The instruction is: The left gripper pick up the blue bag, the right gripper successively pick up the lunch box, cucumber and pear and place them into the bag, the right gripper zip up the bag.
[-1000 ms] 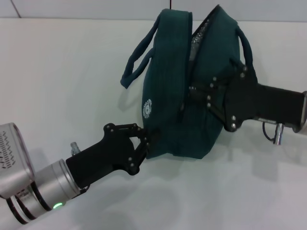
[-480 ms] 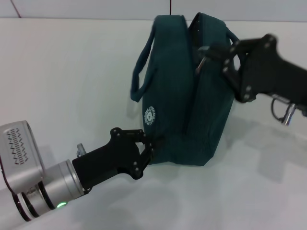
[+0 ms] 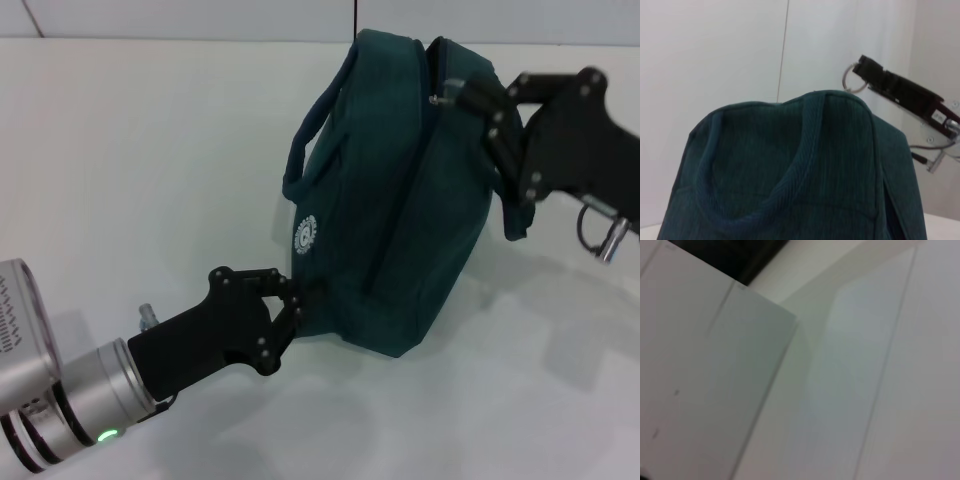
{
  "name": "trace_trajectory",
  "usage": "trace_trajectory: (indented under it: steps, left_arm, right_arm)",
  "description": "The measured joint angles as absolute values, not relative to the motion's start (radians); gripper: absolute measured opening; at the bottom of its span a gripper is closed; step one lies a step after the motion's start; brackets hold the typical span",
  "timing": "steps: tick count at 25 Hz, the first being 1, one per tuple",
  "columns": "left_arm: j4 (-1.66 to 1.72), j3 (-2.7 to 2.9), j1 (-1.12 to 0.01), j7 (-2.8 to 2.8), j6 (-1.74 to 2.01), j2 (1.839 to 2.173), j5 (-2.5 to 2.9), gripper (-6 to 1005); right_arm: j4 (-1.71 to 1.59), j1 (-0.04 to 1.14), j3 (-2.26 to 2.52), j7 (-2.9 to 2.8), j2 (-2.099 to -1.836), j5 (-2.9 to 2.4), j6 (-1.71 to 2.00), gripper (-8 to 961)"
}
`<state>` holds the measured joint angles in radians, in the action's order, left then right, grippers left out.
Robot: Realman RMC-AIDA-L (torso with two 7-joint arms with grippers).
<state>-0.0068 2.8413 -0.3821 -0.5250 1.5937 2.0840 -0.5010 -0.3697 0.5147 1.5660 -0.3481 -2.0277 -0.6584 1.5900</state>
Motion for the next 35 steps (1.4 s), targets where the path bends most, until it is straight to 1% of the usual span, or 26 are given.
trace_trajectory:
  steps: [10, 22, 32, 35]
  left_arm:
    - [0.076, 2.840, -0.337, -0.497, 1.611, 2.093, -0.575, 219]
    - [0.150, 2.828, -0.384, -0.541, 1.632, 2.094, -0.592, 648]
    - [0.161, 2.827, -0.400, -0.558, 1.631, 2.095, -0.640, 871]
    - [0.158, 2.827, -0.403, -0.557, 1.629, 2.095, -0.644, 835]
  right_arm:
    - [-0.376, 0.508, 1.624, -0.324, -2.028, -0.623, 1.592, 16]
    - [-0.385, 0.507, 1.646, -0.323, -2.028, -0.621, 1.600, 16]
    - [-0.387, 0.488, 1.649, -0.296, -2.028, -0.621, 1.615, 16]
    - [-0.386, 0.486, 1.649, -0.296, -2.028, -0.621, 1.615, 16]
